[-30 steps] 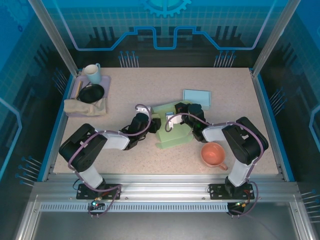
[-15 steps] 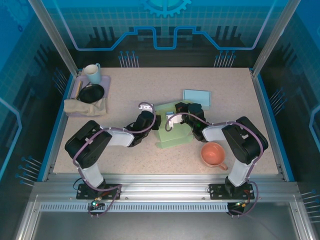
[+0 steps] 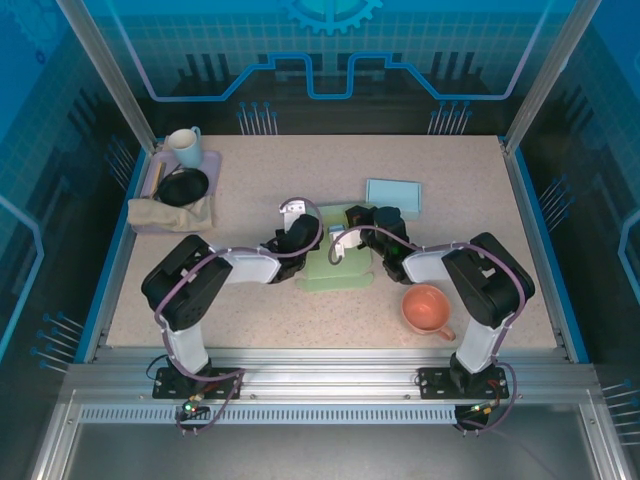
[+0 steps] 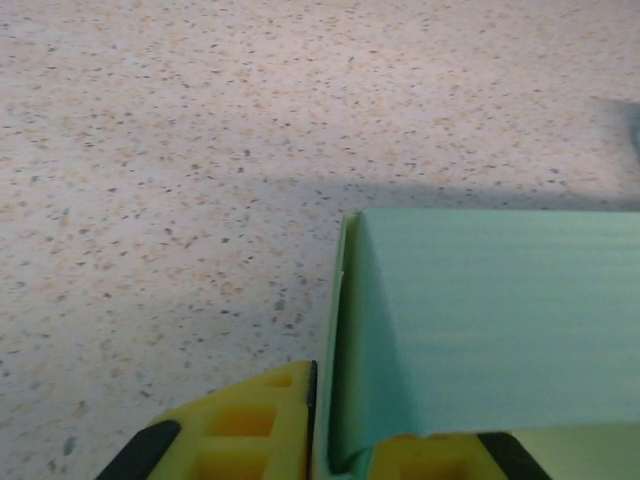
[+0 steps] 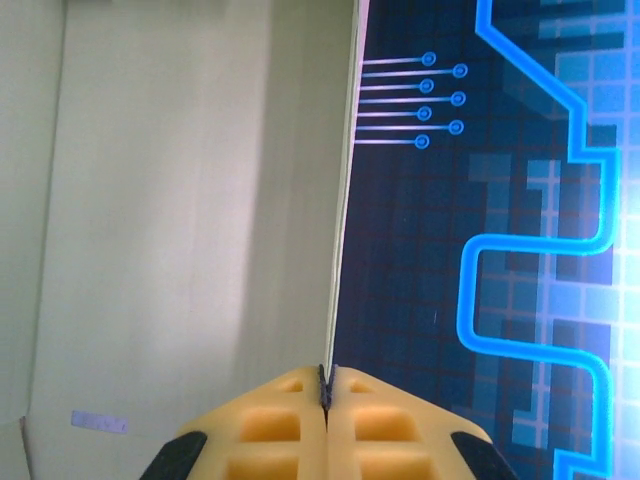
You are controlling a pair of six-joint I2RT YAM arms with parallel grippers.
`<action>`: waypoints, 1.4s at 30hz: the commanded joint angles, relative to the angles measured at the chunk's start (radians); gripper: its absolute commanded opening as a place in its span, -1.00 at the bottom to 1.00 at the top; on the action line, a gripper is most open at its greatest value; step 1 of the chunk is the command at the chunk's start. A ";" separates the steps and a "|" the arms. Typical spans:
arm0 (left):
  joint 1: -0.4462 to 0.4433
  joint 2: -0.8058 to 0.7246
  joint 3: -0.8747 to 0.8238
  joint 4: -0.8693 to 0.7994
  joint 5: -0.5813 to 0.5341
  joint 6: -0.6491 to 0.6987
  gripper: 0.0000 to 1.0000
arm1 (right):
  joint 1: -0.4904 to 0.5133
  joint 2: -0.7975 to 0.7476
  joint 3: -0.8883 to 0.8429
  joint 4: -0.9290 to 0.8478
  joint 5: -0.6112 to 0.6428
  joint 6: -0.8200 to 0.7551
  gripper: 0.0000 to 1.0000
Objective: Fold the paper box
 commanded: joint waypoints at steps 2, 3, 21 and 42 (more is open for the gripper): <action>0.041 0.038 0.037 -0.257 -0.285 -0.136 -0.80 | -0.019 0.022 0.001 -0.022 0.048 -0.002 -1.00; 0.043 0.046 0.053 -0.296 -0.308 -0.154 -0.80 | -0.020 0.024 0.000 -0.020 0.047 -0.002 -1.00; 0.067 0.067 0.023 -0.075 0.007 0.072 -0.41 | -0.025 0.030 0.005 -0.030 0.043 0.014 -1.00; 0.088 0.080 0.063 -0.178 -0.074 -0.023 -0.70 | -0.022 0.024 0.018 -0.046 0.026 0.051 -0.97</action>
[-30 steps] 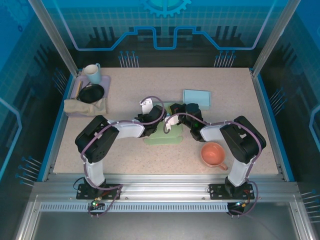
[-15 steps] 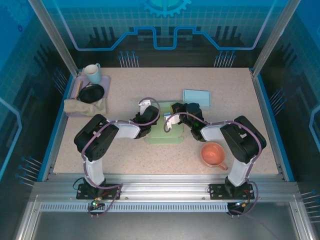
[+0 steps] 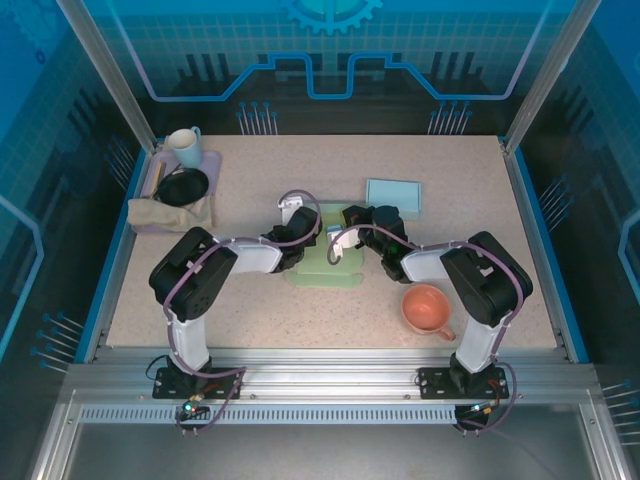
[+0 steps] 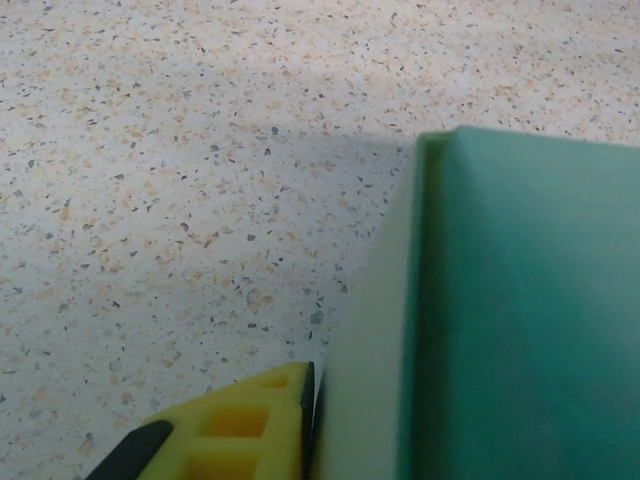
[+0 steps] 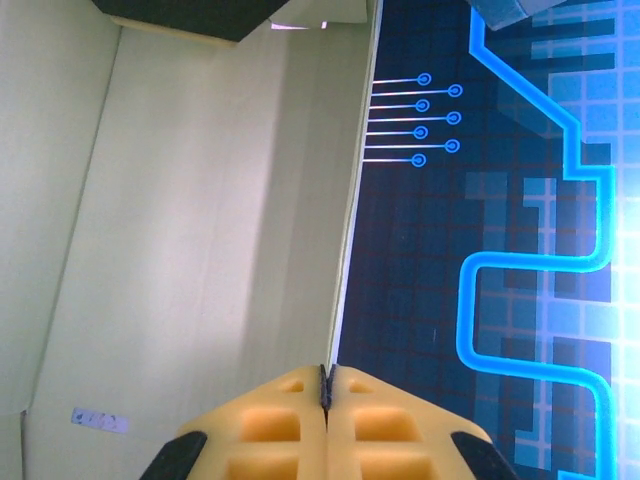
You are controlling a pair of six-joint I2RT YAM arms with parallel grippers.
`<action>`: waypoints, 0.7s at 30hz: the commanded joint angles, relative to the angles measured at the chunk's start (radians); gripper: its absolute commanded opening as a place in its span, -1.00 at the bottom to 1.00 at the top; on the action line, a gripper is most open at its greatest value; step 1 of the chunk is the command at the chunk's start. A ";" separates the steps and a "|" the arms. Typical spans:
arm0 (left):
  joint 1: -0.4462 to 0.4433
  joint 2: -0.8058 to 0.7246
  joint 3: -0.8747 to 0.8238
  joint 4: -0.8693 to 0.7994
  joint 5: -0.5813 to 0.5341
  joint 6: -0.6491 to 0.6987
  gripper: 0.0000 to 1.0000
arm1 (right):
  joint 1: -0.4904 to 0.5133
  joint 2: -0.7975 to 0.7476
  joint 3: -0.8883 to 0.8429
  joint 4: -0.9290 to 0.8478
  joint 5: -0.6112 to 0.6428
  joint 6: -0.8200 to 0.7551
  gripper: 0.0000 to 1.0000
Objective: Fold the paper box
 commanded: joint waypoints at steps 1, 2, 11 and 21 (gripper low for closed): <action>0.030 0.009 -0.021 -0.066 -0.124 -0.016 -0.71 | -0.022 0.001 0.008 -0.065 0.046 0.048 -0.93; 0.029 0.005 -0.034 -0.044 -0.114 -0.003 -0.71 | -0.022 -0.014 0.011 -0.092 0.038 0.058 -0.87; 0.029 0.021 -0.074 0.034 -0.101 0.048 -0.72 | -0.023 -0.174 0.039 -0.310 -0.051 0.204 -0.44; 0.028 0.049 -0.078 0.087 -0.093 0.094 -0.71 | -0.029 -0.398 0.104 -0.433 0.082 0.669 -0.20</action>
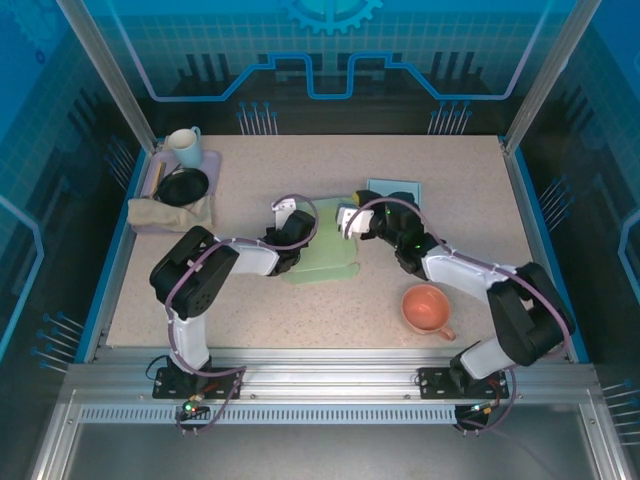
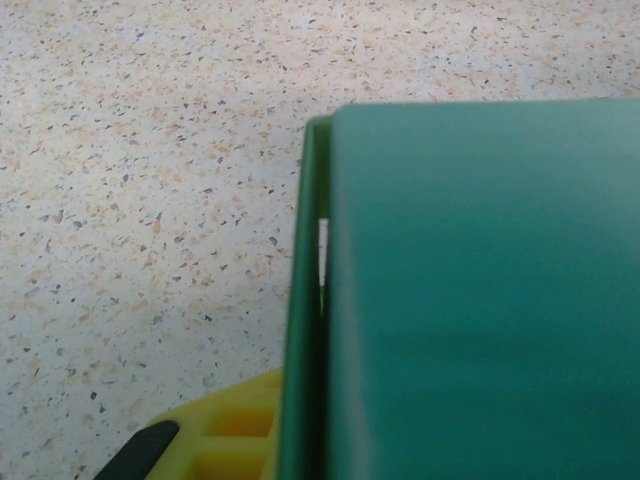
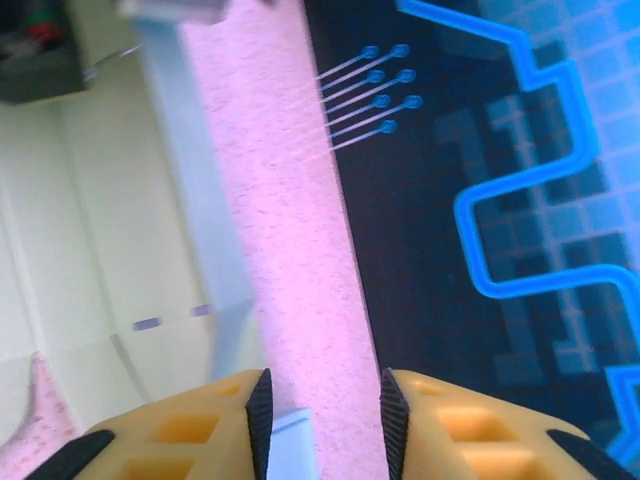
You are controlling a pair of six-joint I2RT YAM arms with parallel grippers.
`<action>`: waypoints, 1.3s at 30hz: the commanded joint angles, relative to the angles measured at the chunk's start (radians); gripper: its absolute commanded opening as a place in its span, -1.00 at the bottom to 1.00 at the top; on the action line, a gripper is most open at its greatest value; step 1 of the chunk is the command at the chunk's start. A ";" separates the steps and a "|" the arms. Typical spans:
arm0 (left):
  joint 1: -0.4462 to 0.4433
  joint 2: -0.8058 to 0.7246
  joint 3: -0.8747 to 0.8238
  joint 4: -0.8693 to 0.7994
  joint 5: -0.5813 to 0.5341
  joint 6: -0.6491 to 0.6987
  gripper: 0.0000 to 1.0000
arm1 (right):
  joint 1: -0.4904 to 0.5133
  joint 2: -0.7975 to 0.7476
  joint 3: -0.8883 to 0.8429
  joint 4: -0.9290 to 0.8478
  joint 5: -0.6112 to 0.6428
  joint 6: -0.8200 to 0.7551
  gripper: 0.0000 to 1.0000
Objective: Fold the paper box
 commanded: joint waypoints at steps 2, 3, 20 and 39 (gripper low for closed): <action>0.006 0.035 -0.027 0.014 0.003 0.049 -0.71 | -0.012 -0.129 0.067 -0.125 0.109 0.388 0.89; 0.007 0.034 -0.035 0.033 0.011 0.058 -0.71 | -0.012 -0.142 0.071 -0.158 0.119 0.445 1.00; 0.008 0.026 -0.123 0.237 0.196 0.232 -0.71 | -0.169 0.044 0.358 -0.643 -0.097 1.441 0.84; 0.008 0.029 -0.126 0.244 0.202 0.233 -0.71 | 0.026 0.199 0.314 -0.466 -0.041 1.665 0.28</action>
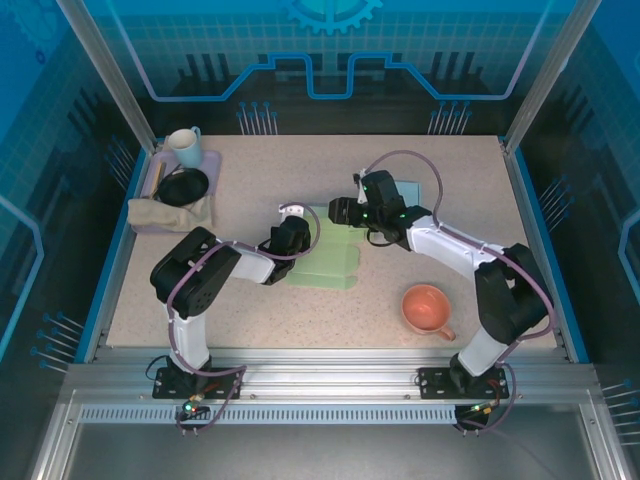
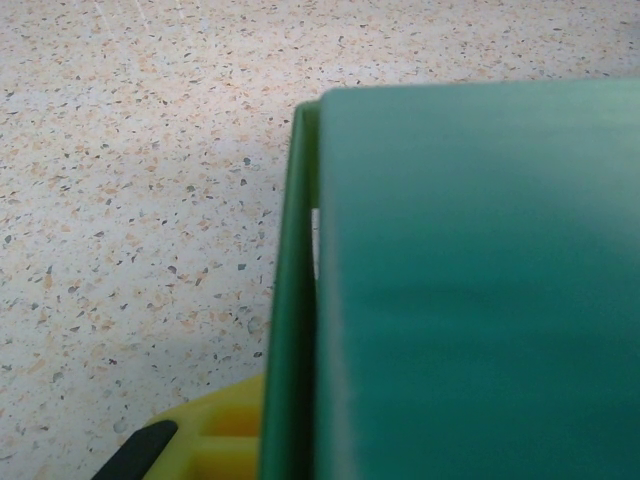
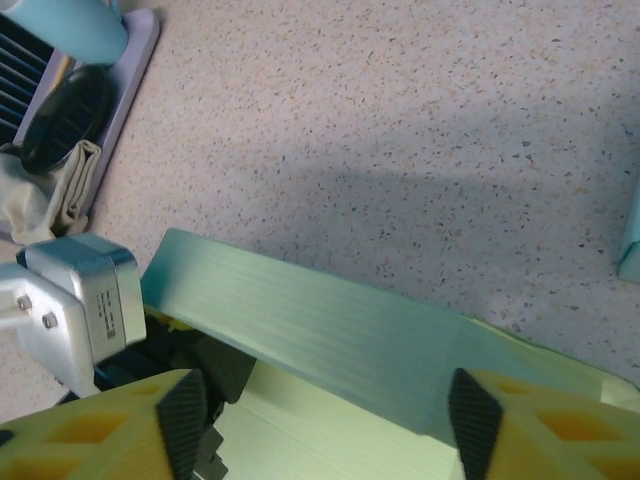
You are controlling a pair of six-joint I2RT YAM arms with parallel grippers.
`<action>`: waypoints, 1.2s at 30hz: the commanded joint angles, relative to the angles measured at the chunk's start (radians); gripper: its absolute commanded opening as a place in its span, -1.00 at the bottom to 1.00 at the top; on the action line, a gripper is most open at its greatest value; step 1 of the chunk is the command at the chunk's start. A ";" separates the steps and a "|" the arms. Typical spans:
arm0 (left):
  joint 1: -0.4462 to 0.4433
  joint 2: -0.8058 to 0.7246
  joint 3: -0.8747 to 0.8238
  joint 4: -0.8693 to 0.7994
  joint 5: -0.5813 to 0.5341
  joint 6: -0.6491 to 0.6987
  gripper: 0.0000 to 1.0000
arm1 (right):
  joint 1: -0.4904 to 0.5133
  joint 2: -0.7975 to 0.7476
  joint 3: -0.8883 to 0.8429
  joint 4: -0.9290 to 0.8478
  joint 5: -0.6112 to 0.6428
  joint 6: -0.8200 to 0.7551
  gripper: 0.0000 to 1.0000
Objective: Fold the paper box
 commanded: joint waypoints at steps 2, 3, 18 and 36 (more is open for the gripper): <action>0.003 0.025 -0.022 -0.023 0.037 0.015 -0.71 | -0.001 0.030 -0.014 0.059 0.018 0.055 0.16; 0.003 0.024 -0.023 -0.024 0.038 0.016 -0.71 | -0.003 0.035 -0.014 0.059 0.020 0.061 0.11; 0.002 0.024 -0.022 -0.023 0.036 0.012 -0.71 | -0.020 0.062 -0.083 0.144 -0.015 0.136 0.11; 0.002 0.027 -0.008 -0.049 0.026 0.004 -0.71 | -0.005 -0.013 -0.241 0.340 -0.026 0.091 0.09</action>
